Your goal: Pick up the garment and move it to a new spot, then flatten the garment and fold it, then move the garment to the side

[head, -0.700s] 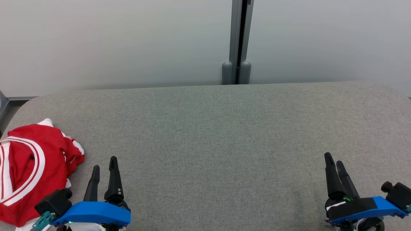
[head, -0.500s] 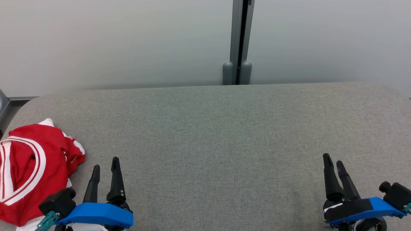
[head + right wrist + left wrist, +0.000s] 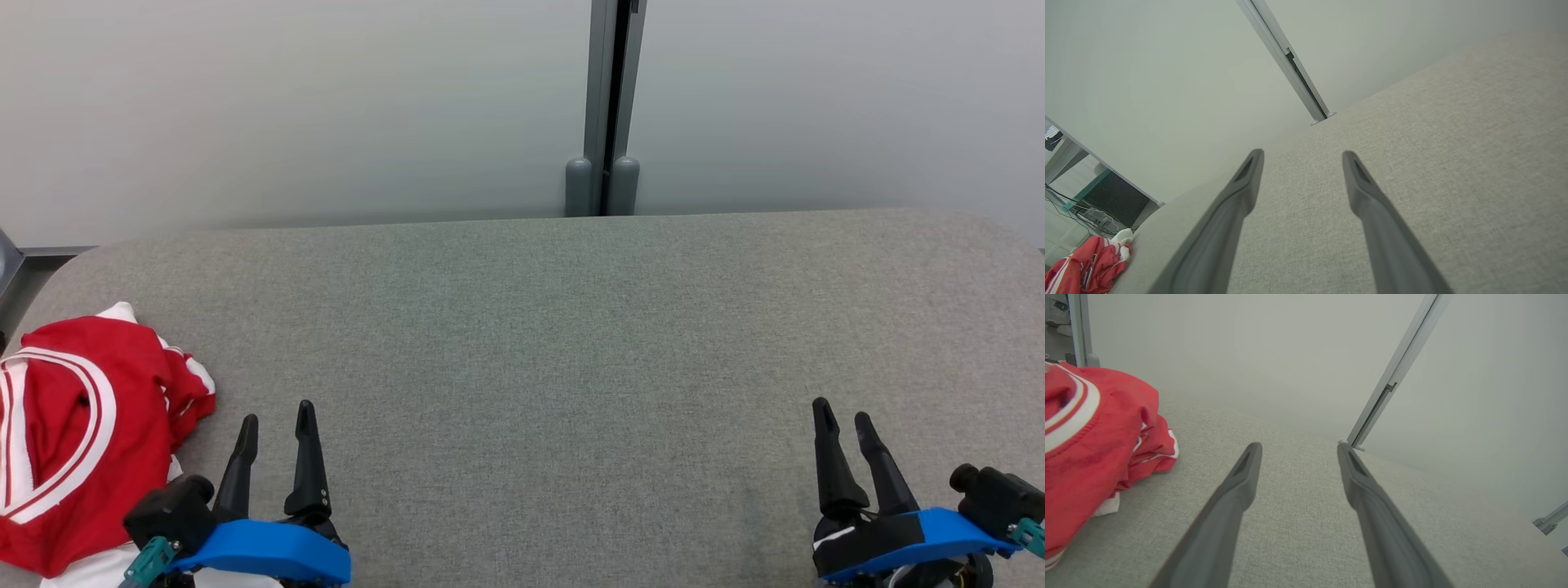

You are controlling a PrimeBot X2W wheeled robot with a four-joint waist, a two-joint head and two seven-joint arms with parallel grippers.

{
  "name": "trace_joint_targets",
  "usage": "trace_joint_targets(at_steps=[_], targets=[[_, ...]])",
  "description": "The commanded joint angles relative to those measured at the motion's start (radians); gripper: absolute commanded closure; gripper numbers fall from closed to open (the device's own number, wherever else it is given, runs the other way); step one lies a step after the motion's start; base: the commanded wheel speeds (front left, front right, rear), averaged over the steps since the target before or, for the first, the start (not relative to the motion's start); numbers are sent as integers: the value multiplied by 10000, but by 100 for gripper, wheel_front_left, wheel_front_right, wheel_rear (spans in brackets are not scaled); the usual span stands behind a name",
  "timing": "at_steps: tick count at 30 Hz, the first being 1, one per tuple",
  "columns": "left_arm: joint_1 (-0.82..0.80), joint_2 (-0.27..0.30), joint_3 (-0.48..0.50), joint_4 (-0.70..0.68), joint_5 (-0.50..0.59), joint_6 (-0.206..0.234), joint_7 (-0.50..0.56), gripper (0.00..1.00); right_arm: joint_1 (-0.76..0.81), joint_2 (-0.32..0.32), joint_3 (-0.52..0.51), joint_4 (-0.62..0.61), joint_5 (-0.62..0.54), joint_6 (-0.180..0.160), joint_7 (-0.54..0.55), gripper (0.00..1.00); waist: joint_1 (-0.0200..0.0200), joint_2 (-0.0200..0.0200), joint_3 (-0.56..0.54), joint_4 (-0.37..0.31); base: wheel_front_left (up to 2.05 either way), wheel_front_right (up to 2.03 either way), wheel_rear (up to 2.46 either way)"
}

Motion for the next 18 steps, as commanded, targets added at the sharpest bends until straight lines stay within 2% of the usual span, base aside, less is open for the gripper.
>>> trace_joint_targets(at_steps=[1, 18], targets=[[-21, 70, -74, -42, 275, 49, -95, 0, -57, -73, 24, -46, -251, 21, -119, 0, -1, -1, -1, -6, 0, 0, 0], [28, 113, -339, 328, 1731, 158, -492, 0, -38, -82, 77, 77, -1751, 22, -520, 0, -1, -1, -52, 12, 0, 0, 0]])
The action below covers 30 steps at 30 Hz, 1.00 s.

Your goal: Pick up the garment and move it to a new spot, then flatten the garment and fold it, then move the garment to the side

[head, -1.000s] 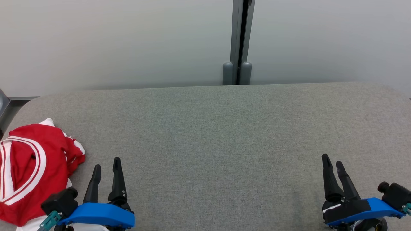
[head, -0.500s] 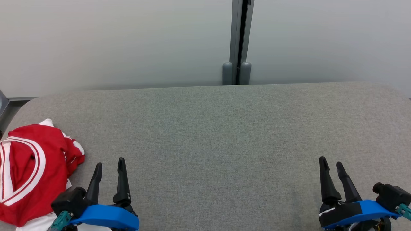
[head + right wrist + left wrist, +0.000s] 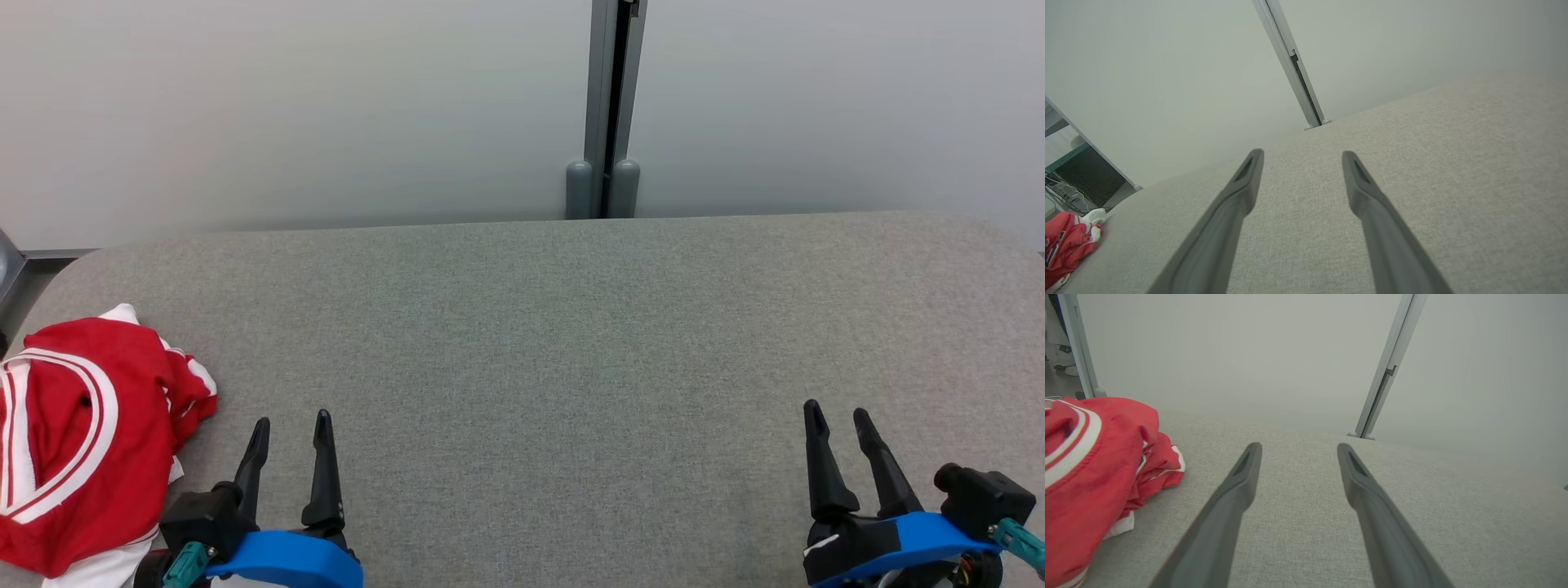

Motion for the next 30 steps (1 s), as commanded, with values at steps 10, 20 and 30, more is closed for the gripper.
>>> trace_joint_targets(at_steps=[10, 20, 30], targets=[[25, 1, -125, 446, 701, 134, -266, 0, 15, -78, -28, 122, -990, 21, -253, 0, -2, -1, -28, -37, 0, 0, 0], [-70, 46, -273, 735, 1272, 230, -411, 0, 39, -80, -12, 165, -1674, 21, -363, 0, -2, -1, -76, -37, 0, 0, 0], [-21, 42, -346, 731, 1628, 304, -597, 0, 46, -83, 32, 207, -2309, 16, -552, 0, -2, -1, -98, -62, 0, 0, 0]])
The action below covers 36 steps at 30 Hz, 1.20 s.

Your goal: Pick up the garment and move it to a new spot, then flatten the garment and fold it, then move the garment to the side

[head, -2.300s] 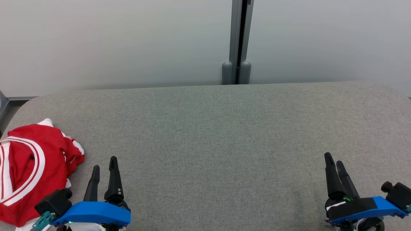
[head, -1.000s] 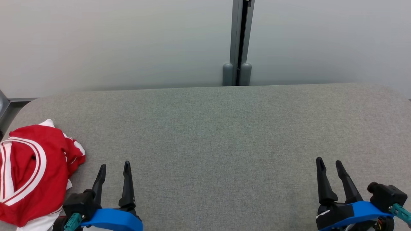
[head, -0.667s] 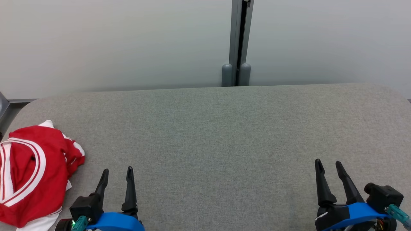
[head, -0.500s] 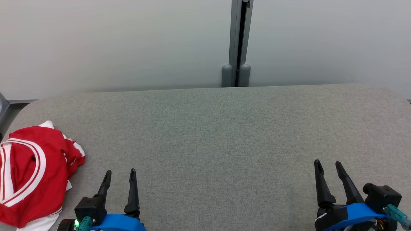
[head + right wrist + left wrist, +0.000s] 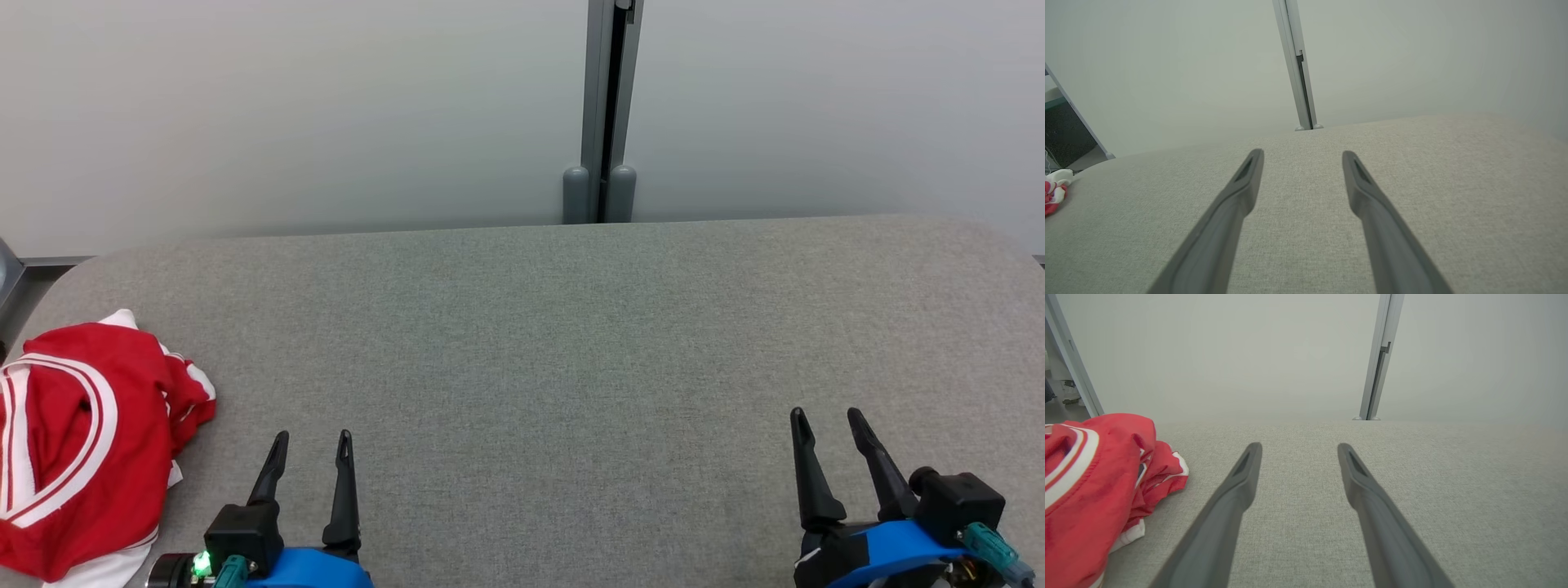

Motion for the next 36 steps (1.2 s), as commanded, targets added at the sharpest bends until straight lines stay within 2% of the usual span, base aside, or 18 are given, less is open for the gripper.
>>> trace_joint_targets(at_steps=[1, 23, 28, 36], targets=[[-27, 20, -62, 5, 192, 57, -97, 0, 46, -69, -3, 16, -212, 4, -92, 0, 1, 0, 0, -2, 0, 0, 0], [-47, 109, -136, -26, -71, 189, -62, 0, 115, -65, -1, 66, -168, 4, -134, 0, 1, 0, -9, 114, 0, 0, 0], [-69, 153, -160, 4, -96, 223, -51, 0, 141, -62, -21, 40, -169, 4, -144, 0, 1, 0, -9, 582, 0, 0, 0], [-131, 241, -202, -82, -120, 246, -8, 0, 182, -62, -2, 82, -84, 4, -153, 0, 1, 0, 2, 1945, 0, 0, 0]])
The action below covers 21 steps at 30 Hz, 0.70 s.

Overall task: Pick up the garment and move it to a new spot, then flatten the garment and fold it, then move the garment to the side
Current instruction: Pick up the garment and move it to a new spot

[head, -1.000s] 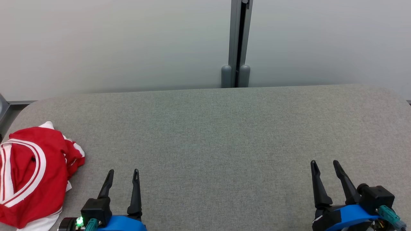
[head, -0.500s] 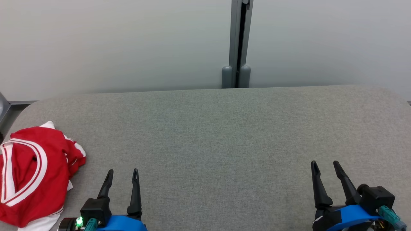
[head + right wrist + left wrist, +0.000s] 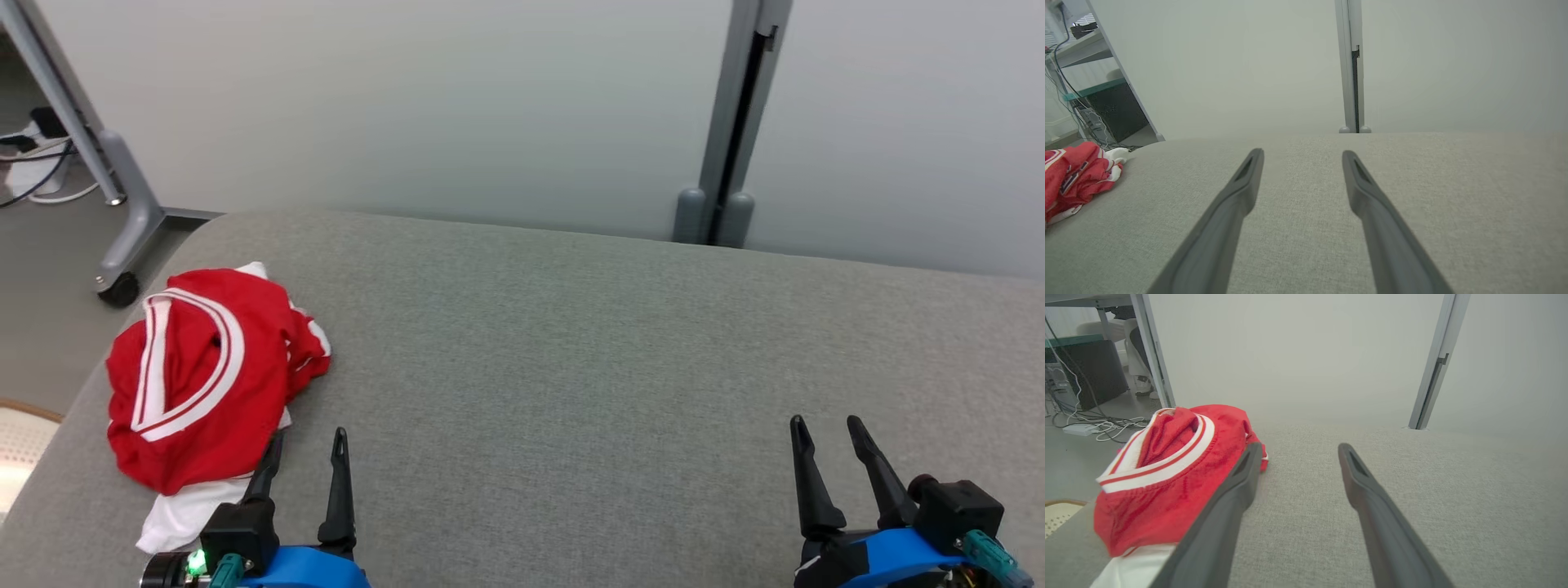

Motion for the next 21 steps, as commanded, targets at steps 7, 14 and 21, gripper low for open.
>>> trace_joint_targets(at_steps=[7, 14, 21], targets=[[-46, 160, -13, -117, -18, 63, 59, 0, 32, -54, 36, 90, 133, 4, -57, 0, 1, 0, 188, 1508, 0, 0, 0], [70, 217, -25, -242, -90, 138, 111, 0, 62, -55, 92, 110, 150, 4, -76, 0, 1, 0, 174, 2684, 0, 0, 0], [67, 307, -73, -321, -133, 178, 169, 0, -2, -54, 167, 135, 203, 4, -82, 0, 1, 0, 244, 3494, 0, 0, 0]])
